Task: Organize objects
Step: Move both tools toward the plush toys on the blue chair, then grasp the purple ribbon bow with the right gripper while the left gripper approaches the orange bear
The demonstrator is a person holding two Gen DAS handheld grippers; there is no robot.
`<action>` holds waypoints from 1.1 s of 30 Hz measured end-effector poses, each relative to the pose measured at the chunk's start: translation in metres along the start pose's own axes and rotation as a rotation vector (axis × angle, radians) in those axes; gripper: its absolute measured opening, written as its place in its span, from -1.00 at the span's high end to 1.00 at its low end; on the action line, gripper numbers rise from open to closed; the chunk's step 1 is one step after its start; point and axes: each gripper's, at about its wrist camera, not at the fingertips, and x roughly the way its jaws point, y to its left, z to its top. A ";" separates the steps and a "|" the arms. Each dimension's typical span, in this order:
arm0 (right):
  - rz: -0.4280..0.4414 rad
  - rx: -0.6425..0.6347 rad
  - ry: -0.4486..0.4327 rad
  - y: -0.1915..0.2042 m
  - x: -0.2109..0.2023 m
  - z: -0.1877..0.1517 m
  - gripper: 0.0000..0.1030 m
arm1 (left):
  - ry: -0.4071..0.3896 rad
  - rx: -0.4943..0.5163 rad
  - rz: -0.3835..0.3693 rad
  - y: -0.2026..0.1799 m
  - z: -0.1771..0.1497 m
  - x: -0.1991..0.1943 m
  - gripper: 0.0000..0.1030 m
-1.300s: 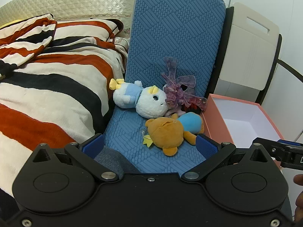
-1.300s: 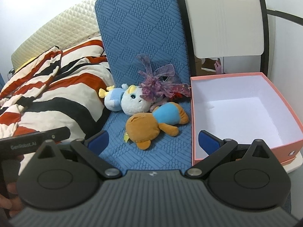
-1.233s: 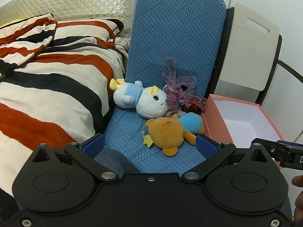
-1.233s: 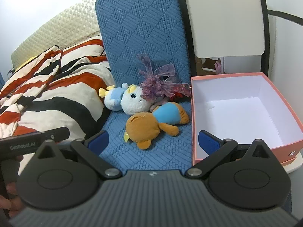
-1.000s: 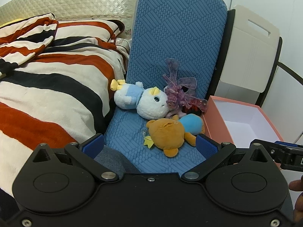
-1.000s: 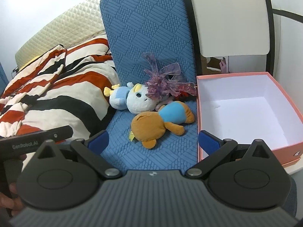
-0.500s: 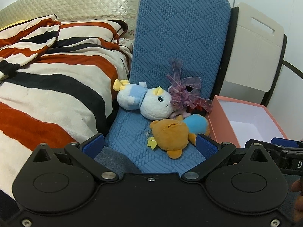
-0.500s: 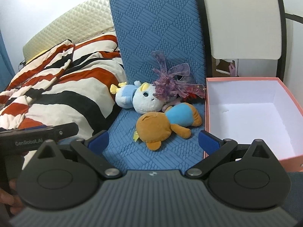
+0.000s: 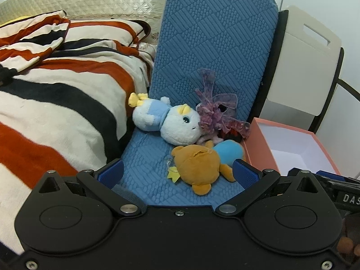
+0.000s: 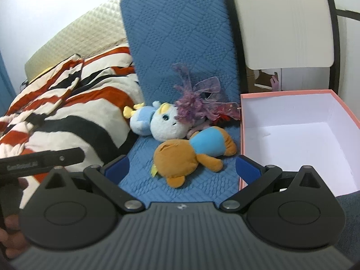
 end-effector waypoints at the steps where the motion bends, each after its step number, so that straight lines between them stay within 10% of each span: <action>1: 0.003 0.006 -0.008 -0.002 0.003 0.000 -0.99 | -0.004 -0.002 -0.010 0.000 0.001 0.003 -1.00; 33: 0.190 0.024 0.004 -0.059 0.159 0.078 -0.91 | 0.197 -0.005 -0.039 -0.010 0.015 0.181 -0.99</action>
